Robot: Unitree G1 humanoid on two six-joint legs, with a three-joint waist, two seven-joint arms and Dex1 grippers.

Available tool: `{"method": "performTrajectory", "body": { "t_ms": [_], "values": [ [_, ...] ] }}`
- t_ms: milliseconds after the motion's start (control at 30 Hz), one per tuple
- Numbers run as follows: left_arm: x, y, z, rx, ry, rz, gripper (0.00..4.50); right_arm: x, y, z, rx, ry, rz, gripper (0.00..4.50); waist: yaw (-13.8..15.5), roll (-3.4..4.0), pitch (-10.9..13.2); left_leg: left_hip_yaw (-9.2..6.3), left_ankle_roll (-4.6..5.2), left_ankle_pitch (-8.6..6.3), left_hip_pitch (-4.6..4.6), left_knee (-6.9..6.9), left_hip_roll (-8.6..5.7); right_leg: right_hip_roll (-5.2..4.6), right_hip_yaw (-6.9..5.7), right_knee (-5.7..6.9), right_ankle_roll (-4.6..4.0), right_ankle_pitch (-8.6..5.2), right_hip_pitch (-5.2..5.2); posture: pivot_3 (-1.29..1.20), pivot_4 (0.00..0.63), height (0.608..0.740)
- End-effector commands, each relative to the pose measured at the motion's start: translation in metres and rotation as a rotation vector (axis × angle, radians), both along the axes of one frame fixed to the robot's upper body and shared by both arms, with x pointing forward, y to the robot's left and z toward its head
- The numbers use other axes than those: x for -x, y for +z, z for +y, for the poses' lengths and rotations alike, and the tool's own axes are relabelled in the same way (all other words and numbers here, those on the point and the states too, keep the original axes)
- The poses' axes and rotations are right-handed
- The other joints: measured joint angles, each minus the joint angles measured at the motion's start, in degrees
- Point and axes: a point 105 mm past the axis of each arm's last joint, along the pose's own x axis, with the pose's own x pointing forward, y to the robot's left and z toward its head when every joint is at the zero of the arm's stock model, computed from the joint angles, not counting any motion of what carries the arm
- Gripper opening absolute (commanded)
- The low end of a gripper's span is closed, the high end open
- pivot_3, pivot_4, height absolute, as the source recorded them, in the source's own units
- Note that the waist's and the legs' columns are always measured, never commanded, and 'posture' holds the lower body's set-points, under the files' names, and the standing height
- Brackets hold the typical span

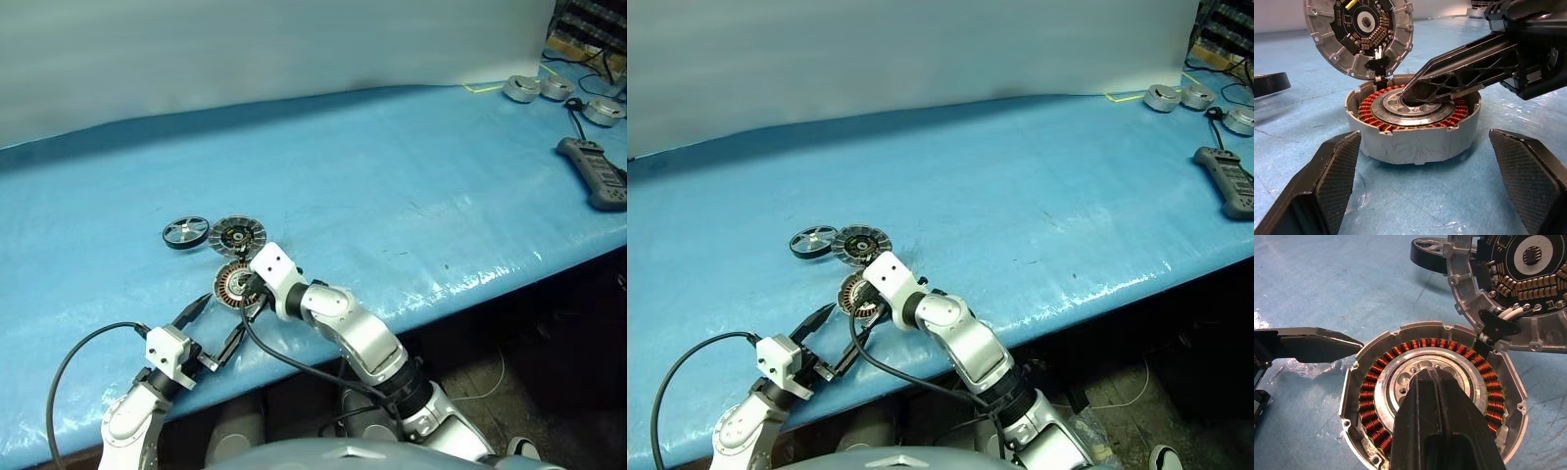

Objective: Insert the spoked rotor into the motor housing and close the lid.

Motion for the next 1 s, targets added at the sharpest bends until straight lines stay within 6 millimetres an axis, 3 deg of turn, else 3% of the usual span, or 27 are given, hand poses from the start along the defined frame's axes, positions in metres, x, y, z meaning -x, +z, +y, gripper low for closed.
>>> {"method": "performTrajectory", "body": {
  "t_ms": [33,267,467,700,800,1000],
  "values": [
    [0.001,0.005,0.001,-0.003,-0.002,-0.027,4.5,0.002,0.003,0.002,0.022,0.007,0.006,0.03,0.0,0.01,0.0,0.0,0.0,0.0,0.0,0.0,0.0,0.0,0.0,0.0,0.0,0.0,0.0,0.0,0.15,0.74],
    [0.001,0.005,0.0,0.006,-0.004,-0.025,4.5,0.008,0.001,0.001,0.013,0.005,0.091,0.03,0.0,0.0,-0.1,-0.01,0.0,0.0,0.02,0.0,0.0,0.0,0.0,0.0,0.0,0.0,0.02,0.0,0.15,0.74],
    [0.001,0.005,-0.001,0.011,-0.007,-0.024,4.5,0.011,0.023,0.006,-0.067,0.045,0.027,0.03,0.0,0.0,-0.1,0.0,0.0,0.0,0.01,0.0,0.0,0.0,0.0,-0.01,0.0,0.0,0.02,0.0,0.15,0.74],
    [0.001,0.005,-0.001,0.014,-0.008,-0.025,4.5,0.005,0.034,0.005,-0.114,0.029,-0.037,0.03,0.0,0.0,-0.1,-0.01,0.0,0.0,0.01,0.0,0.0,0.0,0.0,-0.01,0.0,0.0,0.01,0.0,0.15,0.74],
    [0.001,0.005,-0.001,0.013,-0.009,-0.026,4.5,0.004,0.031,0.005,-0.109,0.024,-0.031,0.03,0.0,0.0,-0.1,0.0,0.0,0.0,0.0,0.0,0.0,0.0,0.0,-0.01,0.0,0.0,0.01,0.0,0.15,0.74],
    [0.0,0.005,-0.001,0.011,-0.008,-0.029,4.5,0.002,0.003,0.003,-0.036,0.01,0.031,0.03,0.0,0.0,-0.1,0.0,0.0,0.0,0.01,0.0,0.0,0.0,0.0,-0.01,0.0,0.0,0.02,0.0,0.15,0.74]
  ]
}}
